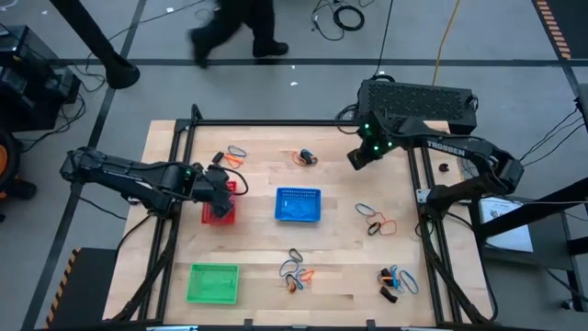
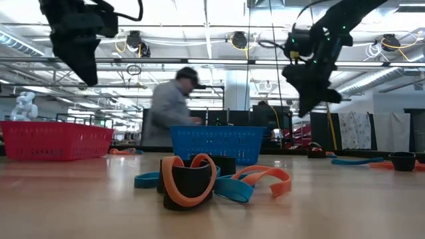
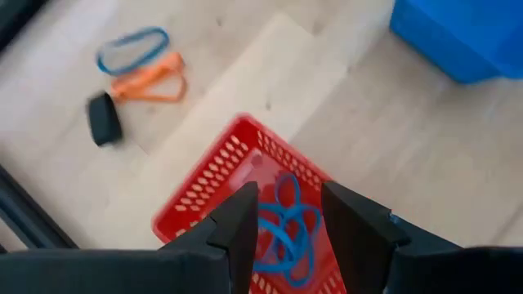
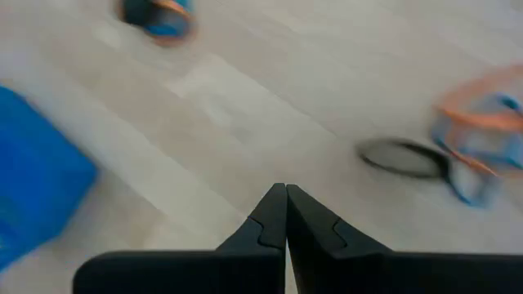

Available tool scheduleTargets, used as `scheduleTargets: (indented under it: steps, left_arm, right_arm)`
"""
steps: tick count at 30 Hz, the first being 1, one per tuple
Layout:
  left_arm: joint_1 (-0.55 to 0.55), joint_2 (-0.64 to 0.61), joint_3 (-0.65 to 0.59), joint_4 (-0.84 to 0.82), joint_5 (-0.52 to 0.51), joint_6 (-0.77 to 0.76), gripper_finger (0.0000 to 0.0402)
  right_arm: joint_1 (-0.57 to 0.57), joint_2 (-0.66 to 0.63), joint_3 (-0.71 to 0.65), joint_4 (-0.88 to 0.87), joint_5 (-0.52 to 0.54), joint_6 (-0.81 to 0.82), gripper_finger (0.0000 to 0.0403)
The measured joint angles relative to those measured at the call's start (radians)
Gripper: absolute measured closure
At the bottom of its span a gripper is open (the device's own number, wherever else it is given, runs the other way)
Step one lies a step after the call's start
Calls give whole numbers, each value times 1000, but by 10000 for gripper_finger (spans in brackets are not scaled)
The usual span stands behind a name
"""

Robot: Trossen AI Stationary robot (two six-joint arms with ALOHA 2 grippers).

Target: Sort rubber bands into baskets

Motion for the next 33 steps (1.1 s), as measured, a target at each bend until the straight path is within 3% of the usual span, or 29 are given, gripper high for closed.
scheduleTargets:
  steps: [9, 22, 33]
  left_arm:
    - [4, 0, 5, 56, -32, 4, 258]
    - [93, -6, 5, 314, 25, 136, 258]
    - [124, -6, 1, 312, 49, 135, 258]
  right_arm:
    - [-160, 10, 0, -33, 197, -28, 403]
    - [-260, 196, 0, -7, 203, -194, 399]
    - [-269, 288, 0, 43, 208, -285, 311]
